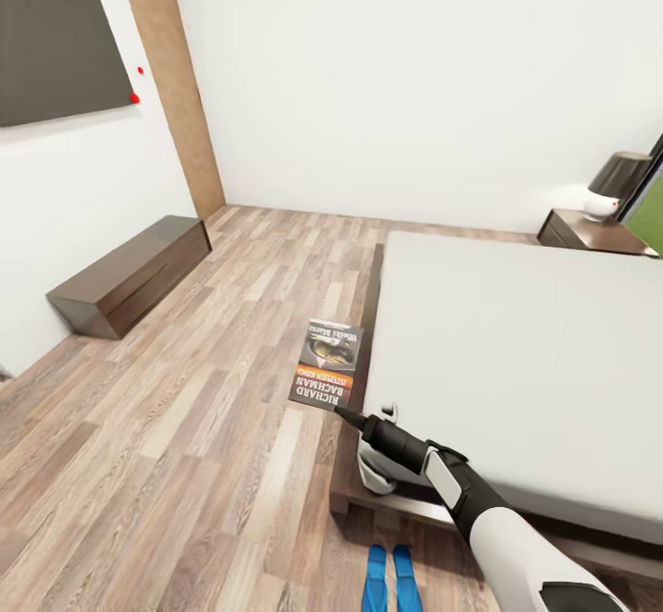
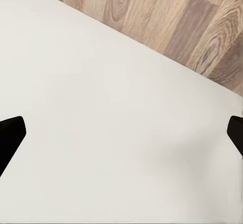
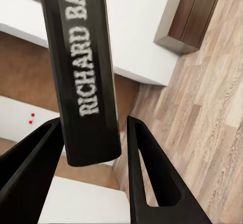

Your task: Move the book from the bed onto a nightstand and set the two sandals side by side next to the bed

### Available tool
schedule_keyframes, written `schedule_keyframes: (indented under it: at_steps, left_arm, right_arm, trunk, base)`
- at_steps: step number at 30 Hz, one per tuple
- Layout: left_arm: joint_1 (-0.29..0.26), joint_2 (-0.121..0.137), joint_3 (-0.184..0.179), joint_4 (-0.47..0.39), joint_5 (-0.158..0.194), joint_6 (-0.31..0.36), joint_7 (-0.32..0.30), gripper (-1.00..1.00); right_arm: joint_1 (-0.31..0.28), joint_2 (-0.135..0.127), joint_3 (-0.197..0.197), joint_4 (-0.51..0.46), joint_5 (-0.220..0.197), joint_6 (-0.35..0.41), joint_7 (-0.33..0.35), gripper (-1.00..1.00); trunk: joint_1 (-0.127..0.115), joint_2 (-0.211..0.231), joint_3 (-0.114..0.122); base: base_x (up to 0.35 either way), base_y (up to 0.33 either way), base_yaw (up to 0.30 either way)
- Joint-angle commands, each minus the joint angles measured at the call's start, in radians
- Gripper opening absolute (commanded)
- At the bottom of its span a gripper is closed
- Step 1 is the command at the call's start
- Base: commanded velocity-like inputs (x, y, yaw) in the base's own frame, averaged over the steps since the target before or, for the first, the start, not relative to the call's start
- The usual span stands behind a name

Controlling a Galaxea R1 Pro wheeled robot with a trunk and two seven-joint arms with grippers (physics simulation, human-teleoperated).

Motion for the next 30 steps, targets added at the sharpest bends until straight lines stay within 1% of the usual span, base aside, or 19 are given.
schedule_keyframes:
  at_steps: [1,6,10,25,30]
  left_arm:
    - [0.000,0.000,-0.008,0.000,0.002,-0.003,0.005,1.00]
    - [0.000,0.000,-0.008,0.000,0.002,-0.003,0.005,1.00]
    - [0.000,0.000,-0.008,0.000,0.002,-0.003,0.005,1.00]
    - [0.000,0.000,-0.008,0.000,0.002,-0.002,0.005,1.00]
    - [0.000,-0.002,-0.008,0.000,0.002,-0.002,0.005,1.00]
  right_arm:
    - [-0.001,0.002,-0.007,0.000,-0.003,0.011,0.003,-1.00]
    - [-0.001,0.005,-0.007,0.001,-0.003,0.010,0.003,-1.00]
    - [-0.001,0.006,-0.006,0.008,-0.003,0.008,0.003,-1.00]
    - [-0.001,0.006,-0.007,0.018,-0.003,0.006,0.003,-1.00]
    - [0.000,0.006,-0.007,0.020,-0.003,0.006,0.003,-1.00]
  trunk:
    - [0.001,-0.002,-0.001]
    - [0.001,-0.002,-0.001]
    - [0.001,-0.002,-0.001]
    - [0.001,-0.002,-0.001]
    - [0.001,-0.002,-0.001]
  base:
    - [0.000,0.000,0.286]
    - [0.000,0.000,0.271]
    - [-0.021,0.006,0.137]
    - [-0.033,0.015,0.020]
    - [-0.091,0.001,0.001]
